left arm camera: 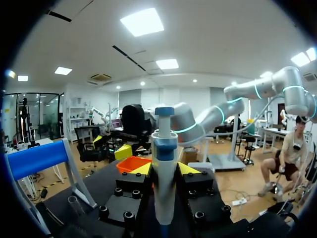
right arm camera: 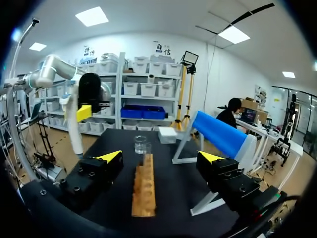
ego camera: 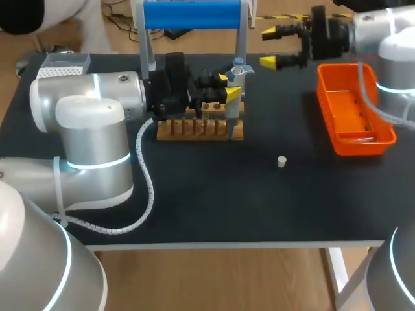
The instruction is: Invert the test tube, pick up the pipette, mount the tip to pipette, aspirate from beaker and dispense into the tube, eject the tip, return the pipette, and cap with the stopper.
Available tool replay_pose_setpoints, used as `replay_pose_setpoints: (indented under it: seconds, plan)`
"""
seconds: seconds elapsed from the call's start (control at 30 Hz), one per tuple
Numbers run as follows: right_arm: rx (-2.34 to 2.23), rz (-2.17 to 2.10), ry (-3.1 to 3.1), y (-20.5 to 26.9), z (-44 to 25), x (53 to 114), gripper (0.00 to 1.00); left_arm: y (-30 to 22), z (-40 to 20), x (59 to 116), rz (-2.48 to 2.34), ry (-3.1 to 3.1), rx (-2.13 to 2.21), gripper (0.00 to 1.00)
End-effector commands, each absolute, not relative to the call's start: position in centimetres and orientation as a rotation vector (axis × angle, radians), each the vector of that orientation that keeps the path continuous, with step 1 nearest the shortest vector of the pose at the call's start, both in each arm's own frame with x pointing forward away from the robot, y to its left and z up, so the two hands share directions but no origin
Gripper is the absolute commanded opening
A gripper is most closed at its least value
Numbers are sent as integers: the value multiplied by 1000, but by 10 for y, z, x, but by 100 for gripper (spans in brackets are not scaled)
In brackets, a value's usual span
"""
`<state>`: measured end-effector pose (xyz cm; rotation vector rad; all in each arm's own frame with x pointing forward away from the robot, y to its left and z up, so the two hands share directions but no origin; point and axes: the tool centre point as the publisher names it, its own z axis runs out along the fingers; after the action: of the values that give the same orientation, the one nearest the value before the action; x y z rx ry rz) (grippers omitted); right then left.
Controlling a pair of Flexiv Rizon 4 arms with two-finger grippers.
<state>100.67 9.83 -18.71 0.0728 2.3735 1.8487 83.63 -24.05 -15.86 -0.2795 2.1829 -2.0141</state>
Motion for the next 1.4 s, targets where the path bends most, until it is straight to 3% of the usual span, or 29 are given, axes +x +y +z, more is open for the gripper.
replay_pose_setpoints:
  seconds: [0.03, 0.67, 1.4]
  plan:
    - [71, 1829, 2394, 113, -184, 1033, 100, -242, -159, 836, -2013, 2178, -283, 0]
    - [148, 1714, 2426, 149, -194, 1080, 100, -242, -159, 836, -2013, 2178, -283, 0]
    - [142, 1728, 2385, 150, -188, 1083, 100, -242, -159, 836, -2013, 2178, -283, 0]
